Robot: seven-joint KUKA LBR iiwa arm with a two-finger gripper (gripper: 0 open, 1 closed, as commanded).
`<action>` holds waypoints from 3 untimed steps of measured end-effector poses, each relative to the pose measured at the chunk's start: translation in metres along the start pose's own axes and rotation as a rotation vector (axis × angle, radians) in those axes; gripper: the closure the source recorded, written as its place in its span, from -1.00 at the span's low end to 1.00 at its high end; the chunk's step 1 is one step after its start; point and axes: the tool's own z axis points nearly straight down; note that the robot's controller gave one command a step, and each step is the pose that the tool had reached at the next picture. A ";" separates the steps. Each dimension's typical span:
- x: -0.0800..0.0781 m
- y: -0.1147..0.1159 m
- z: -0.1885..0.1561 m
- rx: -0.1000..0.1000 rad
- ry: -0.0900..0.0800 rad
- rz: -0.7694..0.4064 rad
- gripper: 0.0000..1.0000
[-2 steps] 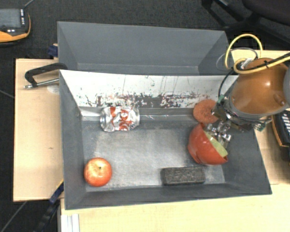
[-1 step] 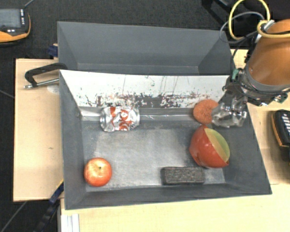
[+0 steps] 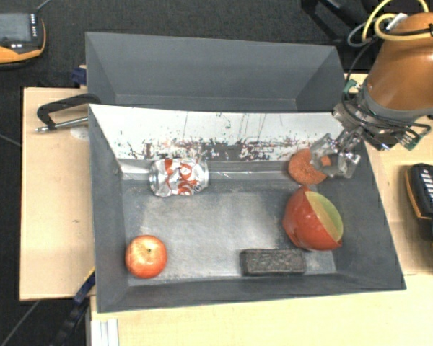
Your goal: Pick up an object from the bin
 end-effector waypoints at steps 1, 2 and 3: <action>0.017 0.045 -0.006 0.000 -0.002 -0.192 1.00; 0.017 0.044 -0.006 0.001 -0.003 -0.190 -1.00; 0.014 0.091 0.077 -0.003 -0.004 -0.494 -1.00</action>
Offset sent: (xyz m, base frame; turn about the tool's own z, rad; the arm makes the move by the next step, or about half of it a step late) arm -0.0458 0.0159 0.0021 -0.1937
